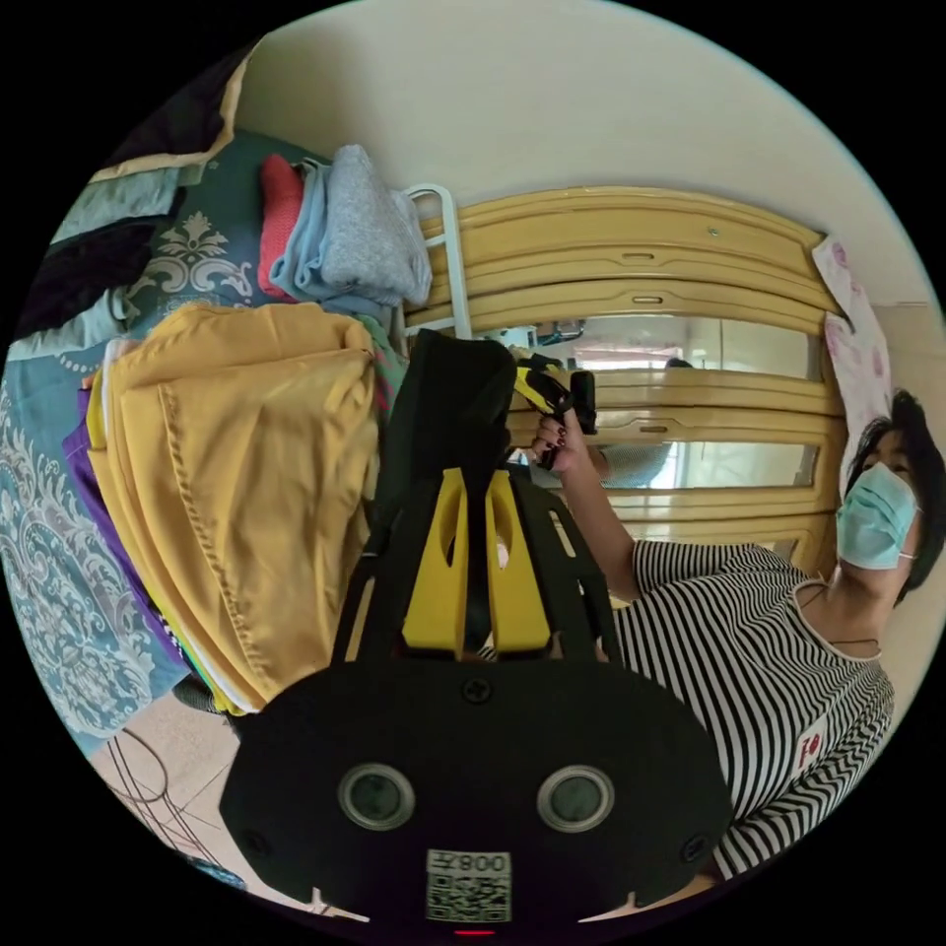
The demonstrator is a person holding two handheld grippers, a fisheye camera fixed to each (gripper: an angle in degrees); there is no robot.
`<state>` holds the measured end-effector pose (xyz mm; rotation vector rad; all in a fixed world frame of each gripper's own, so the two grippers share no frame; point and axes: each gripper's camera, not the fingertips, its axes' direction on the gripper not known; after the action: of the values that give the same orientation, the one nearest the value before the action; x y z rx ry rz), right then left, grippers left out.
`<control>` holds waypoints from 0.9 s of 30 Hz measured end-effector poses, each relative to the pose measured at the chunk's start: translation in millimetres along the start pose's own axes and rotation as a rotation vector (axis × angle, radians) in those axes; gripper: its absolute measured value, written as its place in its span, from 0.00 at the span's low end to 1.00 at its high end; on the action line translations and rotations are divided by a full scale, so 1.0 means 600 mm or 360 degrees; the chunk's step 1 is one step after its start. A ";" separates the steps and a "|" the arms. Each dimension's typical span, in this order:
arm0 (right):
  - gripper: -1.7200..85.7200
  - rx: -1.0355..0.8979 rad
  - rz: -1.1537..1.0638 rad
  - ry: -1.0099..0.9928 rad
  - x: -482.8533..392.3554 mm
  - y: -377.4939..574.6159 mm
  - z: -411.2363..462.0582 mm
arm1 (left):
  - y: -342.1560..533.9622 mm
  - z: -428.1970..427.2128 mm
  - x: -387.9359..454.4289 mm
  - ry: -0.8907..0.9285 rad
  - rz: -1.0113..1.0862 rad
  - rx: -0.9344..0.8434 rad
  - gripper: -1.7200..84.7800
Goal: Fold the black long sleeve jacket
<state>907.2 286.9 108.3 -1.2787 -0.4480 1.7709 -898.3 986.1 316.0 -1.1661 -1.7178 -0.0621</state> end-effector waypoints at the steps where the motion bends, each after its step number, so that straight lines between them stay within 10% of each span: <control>1: 0.02 0.0069 -0.0003 -0.0035 -0.016 0.031 -0.007 | 0.017 -0.011 0.003 0.0023 0.0019 -0.0008 0.06; 15: 0.02 0.0695 -0.0565 -0.0450 -0.387 0.403 -0.024 | 0.591 -0.426 0.101 0.0766 0.0567 0.0237 0.05; 27: 0.02 0.0616 -0.1376 -0.0964 -0.781 0.620 0.143 | 1.255 -1.016 0.177 0.0575 0.1072 0.1110 0.04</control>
<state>704.3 -281.3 148.3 -0.1691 -0.7978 1.3410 64.4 1134.3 348.6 -1.0474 -0.8460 0.6486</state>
